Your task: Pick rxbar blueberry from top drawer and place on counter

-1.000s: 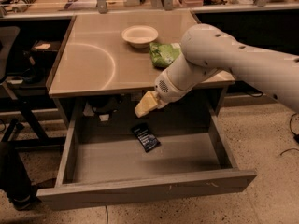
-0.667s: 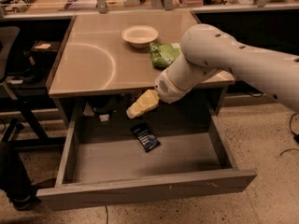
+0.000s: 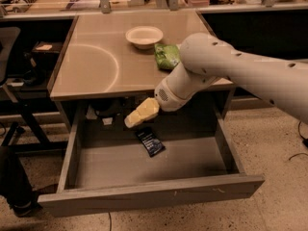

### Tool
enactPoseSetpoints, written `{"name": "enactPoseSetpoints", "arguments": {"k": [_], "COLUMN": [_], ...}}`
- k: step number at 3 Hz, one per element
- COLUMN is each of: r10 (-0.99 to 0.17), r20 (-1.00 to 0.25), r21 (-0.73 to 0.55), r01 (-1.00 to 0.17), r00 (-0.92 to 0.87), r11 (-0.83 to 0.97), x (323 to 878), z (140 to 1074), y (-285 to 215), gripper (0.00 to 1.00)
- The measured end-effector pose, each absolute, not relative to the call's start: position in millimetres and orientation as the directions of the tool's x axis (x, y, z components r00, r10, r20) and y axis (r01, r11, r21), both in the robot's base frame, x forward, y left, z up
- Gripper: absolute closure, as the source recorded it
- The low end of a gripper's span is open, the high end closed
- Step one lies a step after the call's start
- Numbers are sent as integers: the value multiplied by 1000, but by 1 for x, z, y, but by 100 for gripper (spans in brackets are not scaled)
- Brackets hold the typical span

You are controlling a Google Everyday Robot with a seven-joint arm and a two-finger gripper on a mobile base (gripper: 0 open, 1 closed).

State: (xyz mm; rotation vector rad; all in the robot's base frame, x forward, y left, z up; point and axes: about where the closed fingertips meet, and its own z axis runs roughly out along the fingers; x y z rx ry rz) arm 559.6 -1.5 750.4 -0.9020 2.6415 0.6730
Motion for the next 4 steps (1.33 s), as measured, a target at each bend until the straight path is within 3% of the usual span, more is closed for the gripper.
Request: {"name": "enactPoseSetpoints", "arguments": {"k": [2,4], "r10": [-498,-477], "r20": [-262,-247], "r21": [372,336], "r01": [-562,-536], "r00": [-827,-843], "r11": [739,774], "x": [557,558], "z": [682,674], "y": [38,40], "gripper": [0,0]}}
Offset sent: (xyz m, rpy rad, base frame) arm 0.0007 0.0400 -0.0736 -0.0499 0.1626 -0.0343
